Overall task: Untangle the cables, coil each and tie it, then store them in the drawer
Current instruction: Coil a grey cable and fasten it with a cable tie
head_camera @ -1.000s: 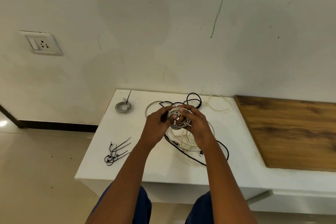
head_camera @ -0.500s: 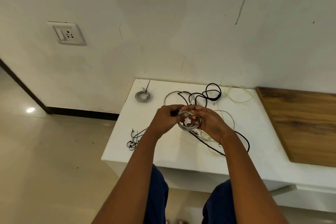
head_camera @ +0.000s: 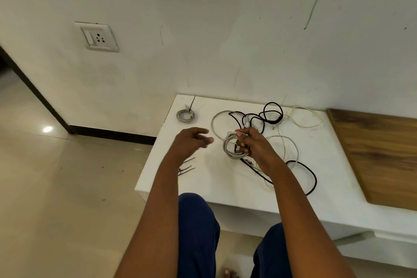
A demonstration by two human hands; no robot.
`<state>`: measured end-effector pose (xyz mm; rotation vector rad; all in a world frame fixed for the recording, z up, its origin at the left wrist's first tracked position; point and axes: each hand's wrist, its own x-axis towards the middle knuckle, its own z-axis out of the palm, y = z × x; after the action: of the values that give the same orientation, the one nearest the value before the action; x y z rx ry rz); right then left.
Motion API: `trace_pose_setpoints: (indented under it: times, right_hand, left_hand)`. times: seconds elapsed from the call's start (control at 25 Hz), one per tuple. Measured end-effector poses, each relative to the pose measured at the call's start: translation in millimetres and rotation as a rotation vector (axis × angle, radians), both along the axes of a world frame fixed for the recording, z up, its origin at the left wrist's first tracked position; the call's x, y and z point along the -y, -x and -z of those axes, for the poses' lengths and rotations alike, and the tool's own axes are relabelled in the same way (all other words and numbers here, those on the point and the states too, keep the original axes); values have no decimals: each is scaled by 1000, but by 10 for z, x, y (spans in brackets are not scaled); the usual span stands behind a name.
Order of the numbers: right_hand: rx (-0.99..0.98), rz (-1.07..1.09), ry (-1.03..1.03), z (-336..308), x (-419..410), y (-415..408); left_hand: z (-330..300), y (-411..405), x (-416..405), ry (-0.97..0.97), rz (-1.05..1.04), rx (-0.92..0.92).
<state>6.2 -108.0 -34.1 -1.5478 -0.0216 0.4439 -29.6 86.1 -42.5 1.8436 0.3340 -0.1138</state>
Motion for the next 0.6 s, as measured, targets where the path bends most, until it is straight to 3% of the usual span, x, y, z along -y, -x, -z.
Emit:
trace_pose_setpoints:
  times: [0.08,0.16,0.28,0.6]
  right_hand:
    - [-3,16,-13,-2,12,-4]
    - [-5,16,-14,-5,20,-10]
    - [7,20,19,-8,0,-10]
    - [25,19,42,-7,-49,-1]
  left_hand:
    - [139,92,-301,-345,-252,-125]
    - [255,195,-504,-513,-414,-305]
    - [371,252,-574,-445,-438,-430]
    - [456,207,-476,-390,-430,-370]
